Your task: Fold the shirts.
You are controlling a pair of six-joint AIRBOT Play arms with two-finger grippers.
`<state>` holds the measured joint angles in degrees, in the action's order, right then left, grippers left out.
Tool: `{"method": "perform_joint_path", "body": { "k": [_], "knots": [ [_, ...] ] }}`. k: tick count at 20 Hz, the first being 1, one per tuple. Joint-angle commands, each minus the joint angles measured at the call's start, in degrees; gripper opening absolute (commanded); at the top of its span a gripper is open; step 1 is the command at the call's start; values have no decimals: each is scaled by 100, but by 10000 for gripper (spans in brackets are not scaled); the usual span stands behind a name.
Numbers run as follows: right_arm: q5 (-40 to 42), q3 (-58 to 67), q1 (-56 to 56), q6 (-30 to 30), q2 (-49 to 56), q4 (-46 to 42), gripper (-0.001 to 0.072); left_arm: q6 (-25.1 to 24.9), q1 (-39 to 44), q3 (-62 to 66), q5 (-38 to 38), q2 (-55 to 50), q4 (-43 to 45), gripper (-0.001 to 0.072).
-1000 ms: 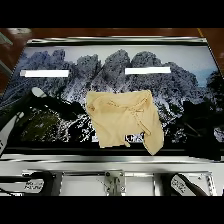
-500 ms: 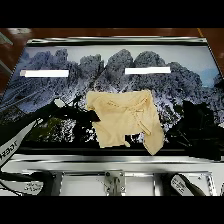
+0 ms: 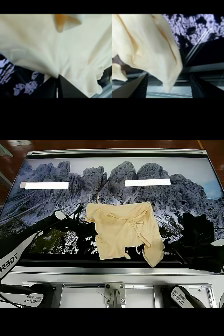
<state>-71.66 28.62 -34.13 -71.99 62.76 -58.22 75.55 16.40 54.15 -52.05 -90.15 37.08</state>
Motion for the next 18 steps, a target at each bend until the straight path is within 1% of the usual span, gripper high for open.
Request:
{"method": "perform_joint_path", "body": {
  "k": [1, 4, 6, 8, 9, 10, 11, 12, 14, 15, 16, 17, 18],
  "knots": [
    [601, -581, -4, 11, 4, 232, 631, -144, 2, -2, -87, 205, -4, 39],
    [1058, -933, -4, 275, 4, 944, 631, -144, -7, -2, -87, 420, -2, 40],
    [1099, -1040, 26, 291, 4, 1220, 631, -144, -74, -2, -85, 490, -4, 40],
    [1246, -1084, 407, 273, 4, 1309, 630, -146, -181, -2, -85, 518, -4, 39],
    [1386, -1082, 684, 197, 4, 1344, 584, -146, -245, -2, -90, 525, -4, 39],
    [1532, -1071, 942, 201, 4, 1495, 294, -179, -302, -2, -101, 535, -4, 39],
    [1552, -997, 1091, 221, 2, 1644, 70, -271, -369, -2, -116, 586, -4, 39],
    [1451, -826, 1178, 492, -20, 1899, 67, -380, -433, 4, -116, 693, -2, 38],
    [820, -214, 1169, 1469, -223, 2691, 67, -549, -588, 129, -111, 1154, 20, 37],
    [549, 203, 1167, 1786, -417, 3152, 67, -767, -667, 302, -111, 1523, 22, 37],
    [402, 741, 1169, 1891, -686, 3685, 67, -1029, -723, 540, -111, 1932, 22, 37],
    [463, 1353, 1167, 1897, -994, 4240, 66, -1137, -807, 898, -85, 2411, 15, 37],
    [706, 1976, 1167, 1954, -1285, 4653, 66, -1001, -925, 1318, 17, 2852, -98, 38]
  ]
}}
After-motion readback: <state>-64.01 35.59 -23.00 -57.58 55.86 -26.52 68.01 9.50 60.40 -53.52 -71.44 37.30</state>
